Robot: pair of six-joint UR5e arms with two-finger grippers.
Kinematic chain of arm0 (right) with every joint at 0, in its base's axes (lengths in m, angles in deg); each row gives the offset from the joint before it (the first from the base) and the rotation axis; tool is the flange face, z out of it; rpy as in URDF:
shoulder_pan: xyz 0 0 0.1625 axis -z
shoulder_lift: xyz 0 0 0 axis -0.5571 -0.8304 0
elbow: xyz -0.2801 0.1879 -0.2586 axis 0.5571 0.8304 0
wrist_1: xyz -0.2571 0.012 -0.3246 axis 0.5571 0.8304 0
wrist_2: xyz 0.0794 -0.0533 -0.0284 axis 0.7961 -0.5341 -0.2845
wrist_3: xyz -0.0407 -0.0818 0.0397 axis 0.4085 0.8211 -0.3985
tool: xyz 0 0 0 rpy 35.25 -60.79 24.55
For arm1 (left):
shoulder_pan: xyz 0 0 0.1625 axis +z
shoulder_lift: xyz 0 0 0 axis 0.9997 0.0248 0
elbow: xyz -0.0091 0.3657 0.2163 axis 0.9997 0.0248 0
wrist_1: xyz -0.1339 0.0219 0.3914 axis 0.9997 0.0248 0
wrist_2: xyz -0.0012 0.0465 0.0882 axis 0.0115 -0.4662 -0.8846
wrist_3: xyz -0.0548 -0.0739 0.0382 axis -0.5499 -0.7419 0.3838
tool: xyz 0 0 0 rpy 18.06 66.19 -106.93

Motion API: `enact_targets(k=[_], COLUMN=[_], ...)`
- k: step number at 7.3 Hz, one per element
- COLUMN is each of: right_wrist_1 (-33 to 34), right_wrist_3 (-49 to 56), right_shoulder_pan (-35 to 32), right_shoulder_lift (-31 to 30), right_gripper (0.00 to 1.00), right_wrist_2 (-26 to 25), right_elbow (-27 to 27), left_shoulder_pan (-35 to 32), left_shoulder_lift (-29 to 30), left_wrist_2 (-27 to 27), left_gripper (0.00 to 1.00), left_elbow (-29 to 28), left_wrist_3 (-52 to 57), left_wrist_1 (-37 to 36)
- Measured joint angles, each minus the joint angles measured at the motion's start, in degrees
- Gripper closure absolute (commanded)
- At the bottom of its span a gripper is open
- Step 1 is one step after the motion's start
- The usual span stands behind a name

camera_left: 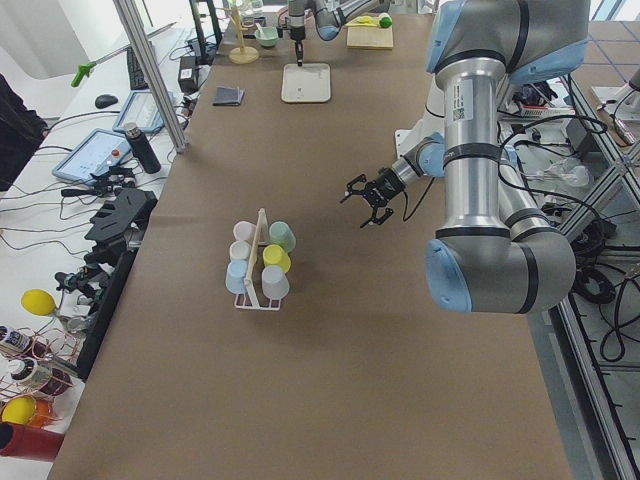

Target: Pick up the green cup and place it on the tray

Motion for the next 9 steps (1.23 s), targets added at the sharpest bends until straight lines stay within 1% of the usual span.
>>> enact_targets(k=[1, 2, 3, 5, 7, 9], right_wrist_1=[0.0, 0.0, 0.0, 0.0, 0.02, 0.17], right_wrist_3=[-0.01, -0.04, -0.06, -0.12, -0.41, -2.53], right_shoulder_pan=[0.02, 0.07, 0.1, 0.13, 0.14, 0.11], right_shoulder_lift=[0.03, 0.05, 0.06, 0.08, 0.41, 1.85], right_gripper=[0.77, 0.81, 0.99, 1.0, 1.0, 1.0], right_wrist_2=[0.0, 0.0, 0.0, 0.0, 0.37, 2.24], right_elbow=[0.08, 0.17, 0.2, 0.14, -0.13, -0.66], left_shoulder_pan=[0.47, 0.63, 0.65, 0.58, 0.18, -2.68], left_shoulder_lift=[-0.99, -2.18, -3.29, -3.56, -2.23, 0.33], left_wrist_2=[-2.8, -4.72, -6.39, -10.54, -12.58, -16.4], left_gripper=[0.02, 0.02, 0.02, 0.02, 0.02, 0.02], left_elbow=[-1.98, -4.04, -5.72, -9.72, -13.46, -15.45], left_wrist_3=[2.14, 3.9, 5.83, 8.86, 9.6, 12.15], left_wrist_1=[-0.1, -0.24, -0.37, -0.4, -0.14, 0.16])
